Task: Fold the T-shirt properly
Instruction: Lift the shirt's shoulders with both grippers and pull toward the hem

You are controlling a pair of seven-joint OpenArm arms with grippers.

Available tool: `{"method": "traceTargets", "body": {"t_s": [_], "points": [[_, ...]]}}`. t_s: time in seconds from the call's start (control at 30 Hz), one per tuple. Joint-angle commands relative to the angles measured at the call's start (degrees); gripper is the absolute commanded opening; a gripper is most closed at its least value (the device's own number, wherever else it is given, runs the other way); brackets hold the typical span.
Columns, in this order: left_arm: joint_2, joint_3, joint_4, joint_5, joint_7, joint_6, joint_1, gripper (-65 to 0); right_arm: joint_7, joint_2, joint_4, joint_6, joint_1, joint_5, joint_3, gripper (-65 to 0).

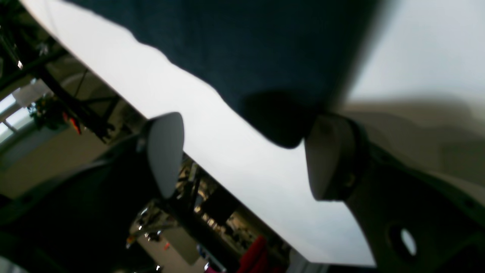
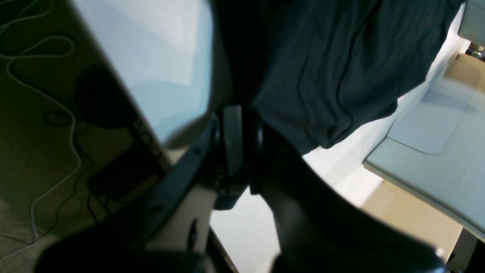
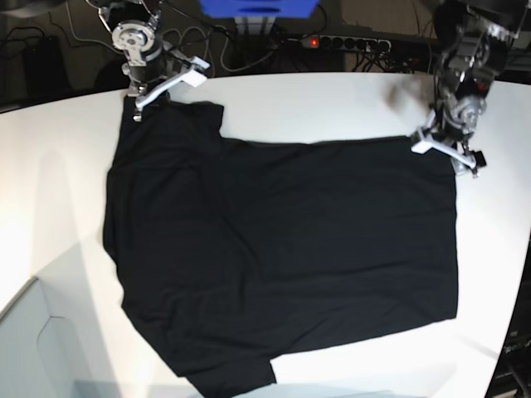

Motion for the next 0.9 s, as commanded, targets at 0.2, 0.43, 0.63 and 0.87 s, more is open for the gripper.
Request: {"method": "traceTargets", "body": {"t_s": [0.2,0.43,0.63,0.87], "points": [[-0.64,3.87,-1.54,-0.11,-0.50,0.36,-1.27,-19.8,0.00,0.45,0.80,1.18,-1.34,0.11,-0.04,-65.0],[0.33,3.61,1.81,0.33,0.20,0.36,-2.33,-58.4,0.00,0.27,0.80,1.18,-1.43,0.11,-0.04,-65.0],[4.02,3.43,6.55,10.71,0.20,0.36,0.22,-64.3,0.00,0.45,1.41,1.18,-1.60,0.11,-0.04,-65.0],[5.95,3.43,13.76,15.28,0.20,0.36,3.30,-65.0,0.00,0.54,3.44,1.18,-1.43,0.11,0.40,-65.0]]}}
